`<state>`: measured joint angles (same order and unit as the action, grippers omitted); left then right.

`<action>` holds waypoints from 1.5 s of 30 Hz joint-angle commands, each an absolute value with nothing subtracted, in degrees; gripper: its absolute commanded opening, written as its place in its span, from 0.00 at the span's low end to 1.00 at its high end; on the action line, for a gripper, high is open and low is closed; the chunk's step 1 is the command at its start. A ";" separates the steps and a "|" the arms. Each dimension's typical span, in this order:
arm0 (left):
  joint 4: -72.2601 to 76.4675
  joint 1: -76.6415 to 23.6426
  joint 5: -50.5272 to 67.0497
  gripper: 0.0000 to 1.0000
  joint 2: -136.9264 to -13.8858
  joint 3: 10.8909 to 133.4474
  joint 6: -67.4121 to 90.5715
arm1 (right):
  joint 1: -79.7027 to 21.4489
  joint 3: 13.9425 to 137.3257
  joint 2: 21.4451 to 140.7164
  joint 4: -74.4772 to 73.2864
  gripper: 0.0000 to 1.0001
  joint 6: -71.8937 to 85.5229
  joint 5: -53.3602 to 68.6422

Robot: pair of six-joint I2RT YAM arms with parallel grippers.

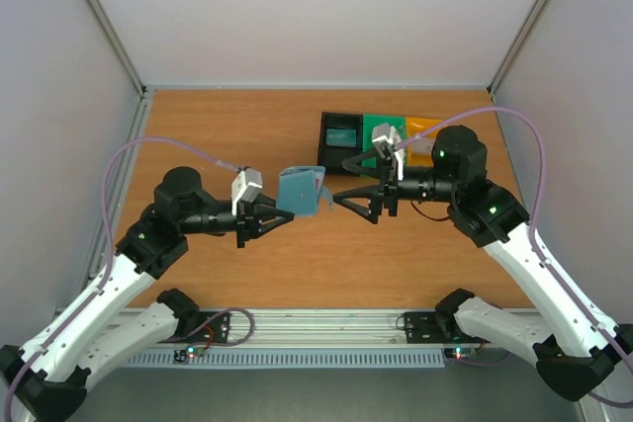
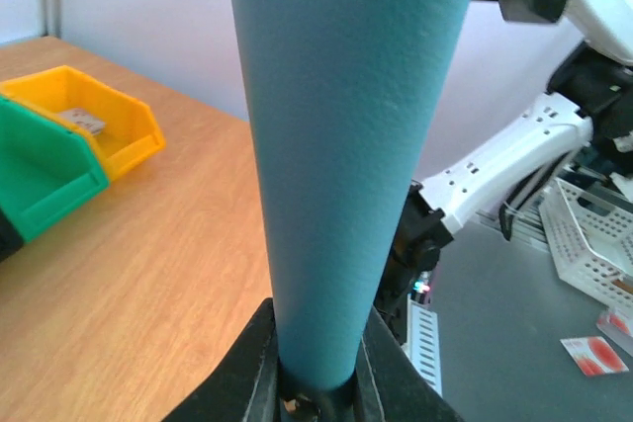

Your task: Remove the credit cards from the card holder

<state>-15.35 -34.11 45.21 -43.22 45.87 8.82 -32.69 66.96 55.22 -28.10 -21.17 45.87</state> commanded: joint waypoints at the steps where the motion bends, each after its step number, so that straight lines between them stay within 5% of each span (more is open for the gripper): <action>1: -9.83 -34.07 51.65 0.00 -43.41 45.53 6.86 | -33.01 65.81 55.99 -14.73 0.96 -13.51 50.46; 9: -8.19 -34.09 55.28 0.00 -43.31 45.22 5.38 | -34.02 67.91 60.74 -16.27 0.71 -14.94 51.77; 22: -8.50 -34.10 53.09 0.00 -43.99 45.09 5.77 | -39.75 70.36 63.42 -26.77 0.68 -23.30 49.68; 28: -8.62 -34.09 54.55 0.00 -43.62 45.10 5.68 | -40.75 71.09 63.98 -27.79 0.52 -24.51 47.48; 31: -9.09 -34.10 54.49 0.00 -43.34 45.10 5.37 | -40.70 71.33 63.90 -29.04 0.51 -25.20 49.66; 37: -8.57 -34.10 54.49 0.00 -43.02 44.53 5.41 | -40.01 71.44 61.03 -33.77 0.69 -30.91 52.09; 45: -8.46 -34.10 55.59 0.00 -42.60 44.56 4.94 | -39.85 72.92 60.71 -35.75 0.67 -31.46 49.95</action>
<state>-12.99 -34.00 53.76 -43.81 44.07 5.54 -39.70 71.42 61.10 -34.41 -30.35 51.07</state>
